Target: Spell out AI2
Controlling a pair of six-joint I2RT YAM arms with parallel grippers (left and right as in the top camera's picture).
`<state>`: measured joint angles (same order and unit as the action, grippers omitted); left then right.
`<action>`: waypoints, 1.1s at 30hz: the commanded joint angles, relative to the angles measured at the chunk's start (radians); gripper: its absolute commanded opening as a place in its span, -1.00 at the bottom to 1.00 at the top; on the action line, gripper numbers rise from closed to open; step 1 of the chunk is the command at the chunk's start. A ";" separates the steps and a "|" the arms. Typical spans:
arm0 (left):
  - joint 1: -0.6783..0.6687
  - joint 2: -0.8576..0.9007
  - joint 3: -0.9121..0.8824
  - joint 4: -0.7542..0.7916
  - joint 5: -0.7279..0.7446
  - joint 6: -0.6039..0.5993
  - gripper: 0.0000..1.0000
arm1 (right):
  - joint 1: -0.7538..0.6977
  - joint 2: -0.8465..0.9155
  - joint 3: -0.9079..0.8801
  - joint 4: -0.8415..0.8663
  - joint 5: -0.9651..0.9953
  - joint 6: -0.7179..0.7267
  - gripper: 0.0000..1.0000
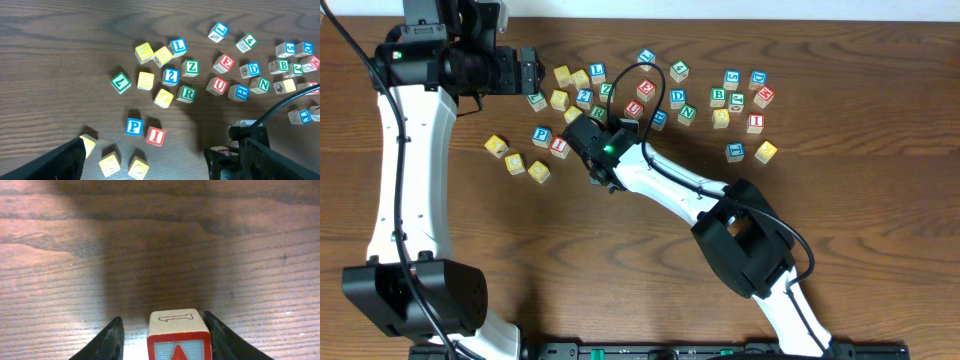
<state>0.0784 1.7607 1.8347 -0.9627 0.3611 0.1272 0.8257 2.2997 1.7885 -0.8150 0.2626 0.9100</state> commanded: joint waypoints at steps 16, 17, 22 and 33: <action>0.004 0.001 0.028 -0.002 0.005 -0.005 0.95 | -0.009 0.006 -0.002 0.012 -0.023 0.038 0.08; 0.004 0.001 0.028 -0.002 0.005 -0.005 0.95 | -0.009 0.006 -0.002 0.013 -0.023 0.042 0.03; 0.004 0.001 0.028 -0.002 0.005 -0.005 0.95 | -0.008 0.006 -0.002 0.031 -0.024 0.048 -0.37; 0.004 0.001 0.028 -0.002 0.006 -0.005 0.95 | -0.010 0.006 -0.002 0.035 -0.034 0.062 -0.40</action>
<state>0.0784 1.7607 1.8347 -0.9627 0.3611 0.1272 0.8223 2.2997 1.7885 -0.7826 0.2279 0.9554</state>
